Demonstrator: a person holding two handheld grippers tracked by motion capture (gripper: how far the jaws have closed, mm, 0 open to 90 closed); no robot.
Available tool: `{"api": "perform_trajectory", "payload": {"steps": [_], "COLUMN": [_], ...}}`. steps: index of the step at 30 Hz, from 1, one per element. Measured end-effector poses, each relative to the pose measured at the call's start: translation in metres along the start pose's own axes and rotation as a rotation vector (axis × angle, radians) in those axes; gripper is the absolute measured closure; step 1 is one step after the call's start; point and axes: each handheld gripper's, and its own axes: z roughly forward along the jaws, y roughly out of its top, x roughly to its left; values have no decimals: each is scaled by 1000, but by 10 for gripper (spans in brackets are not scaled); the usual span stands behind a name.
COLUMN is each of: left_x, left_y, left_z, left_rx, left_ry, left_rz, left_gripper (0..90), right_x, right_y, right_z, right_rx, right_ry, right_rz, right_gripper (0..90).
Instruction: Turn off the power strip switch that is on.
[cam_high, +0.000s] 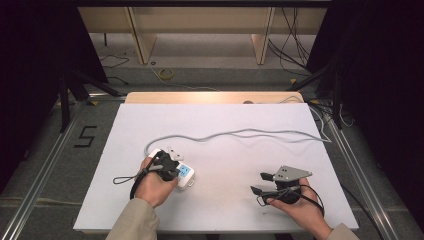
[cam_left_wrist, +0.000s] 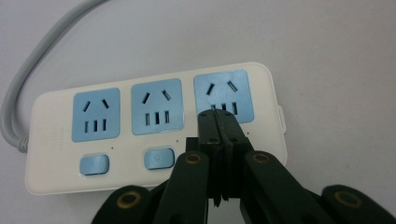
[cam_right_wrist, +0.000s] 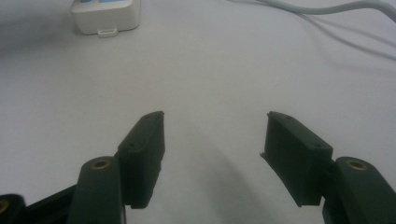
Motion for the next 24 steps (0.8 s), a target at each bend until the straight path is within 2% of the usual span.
{"api": "perform_trajectory", "payload": {"steps": [13, 24], "left_x": [2, 7], "left_y": [-3, -11], "left_z": [-8, -13], "left_rx": [-86, -162], "left_ry": [18, -4], "left_rz": [10, 20], "left_gripper": [825, 745], "right_x": [0, 0], "right_y": [0, 0], "right_z": [0, 0], "right_rx": [0, 0], "right_ry": [1, 1], "right_rz": [2, 2], "right_gripper": [389, 389]}}
